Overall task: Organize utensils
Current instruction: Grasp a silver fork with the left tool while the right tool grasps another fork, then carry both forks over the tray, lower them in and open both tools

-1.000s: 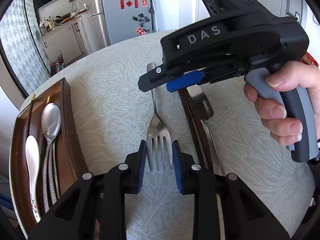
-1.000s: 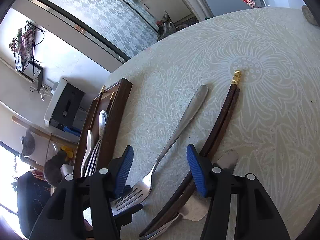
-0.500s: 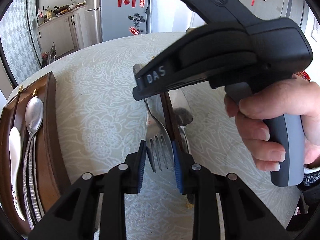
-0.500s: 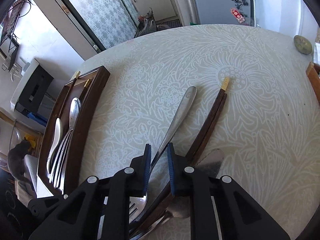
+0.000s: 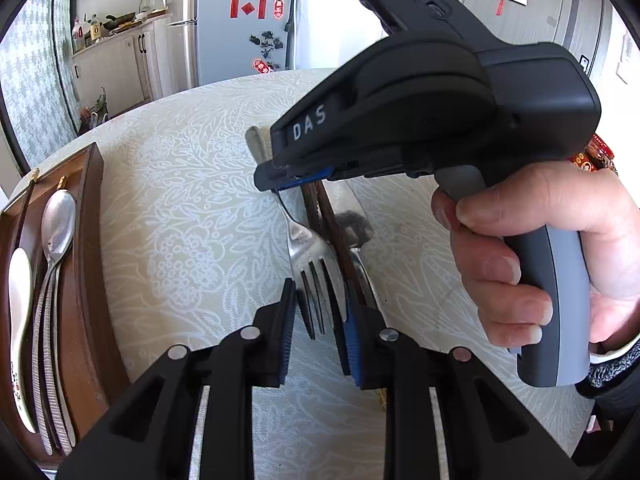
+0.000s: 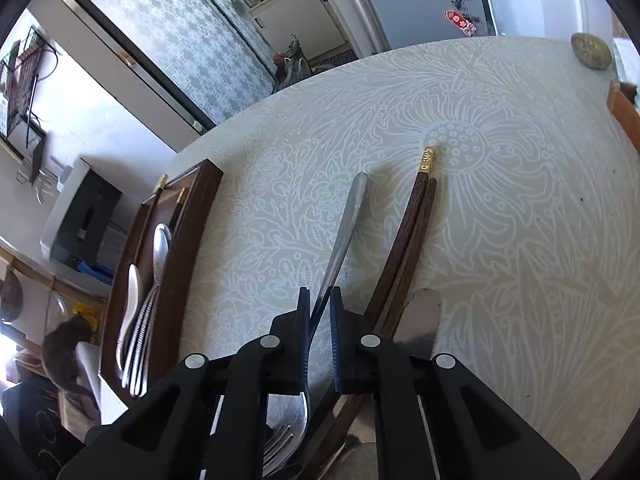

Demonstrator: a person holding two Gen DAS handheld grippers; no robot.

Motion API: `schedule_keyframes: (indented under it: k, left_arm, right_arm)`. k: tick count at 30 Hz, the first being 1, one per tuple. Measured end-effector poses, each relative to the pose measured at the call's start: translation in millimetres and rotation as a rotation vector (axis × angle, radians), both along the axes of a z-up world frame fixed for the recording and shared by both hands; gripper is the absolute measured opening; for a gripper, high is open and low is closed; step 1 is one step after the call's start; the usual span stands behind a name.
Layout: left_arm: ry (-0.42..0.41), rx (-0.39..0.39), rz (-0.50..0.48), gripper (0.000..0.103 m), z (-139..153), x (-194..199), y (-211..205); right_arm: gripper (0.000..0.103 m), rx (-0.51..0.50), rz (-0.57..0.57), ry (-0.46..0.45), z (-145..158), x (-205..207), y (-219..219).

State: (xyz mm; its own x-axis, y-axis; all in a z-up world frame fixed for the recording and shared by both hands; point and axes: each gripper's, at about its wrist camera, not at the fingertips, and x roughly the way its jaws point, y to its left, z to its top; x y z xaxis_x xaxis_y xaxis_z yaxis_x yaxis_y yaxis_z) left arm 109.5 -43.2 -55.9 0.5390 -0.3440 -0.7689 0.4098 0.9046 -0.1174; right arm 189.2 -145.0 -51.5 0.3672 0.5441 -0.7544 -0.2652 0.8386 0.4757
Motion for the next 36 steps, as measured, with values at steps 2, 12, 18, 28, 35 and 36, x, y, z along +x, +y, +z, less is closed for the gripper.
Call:
schedule_keyframes:
  k: [2, 12, 18, 28, 35, 36]
  left_arm:
    - [0.009, -0.011, -0.007, 0.013, 0.5, -0.8, 1.9]
    - [-0.029, -0.057, 0.013, 0.005, 12.2, -14.8, 23.5]
    - [-0.037, -0.072, 0.041, 0.003, 20.1, -23.6, 49.3]
    - [-0.037, -0.073, 0.023, 0.002, 12.7, -29.2, 53.9]
    - [-0.034, -0.081, 0.017, 0.002, 10.4, -30.9, 55.3]
    - [-0.035, -0.083, 0.016, 0.002, 11.0, -30.7, 55.4]
  right_arm:
    - [0.007, 0.03, -0.003, 0.006, 1.8, -1.3, -2.1]
    - [0.006, 0.129, -0.02, 0.021, 15.6, -9.1, -2.6]
    - [0.0, 0.136, -0.001, -0.029, 39.6, -14.5, 18.5]
    - [0.044, 0.006, 0.01, 0.054, 18.4, -9.2, 45.9]
    - [0.038, -0.103, 0.019, 0.02, 9.7, -0.6, 67.7]
    - [0.031, -0.11, 0.027, 0.021, 8.3, 0.4, 71.0]
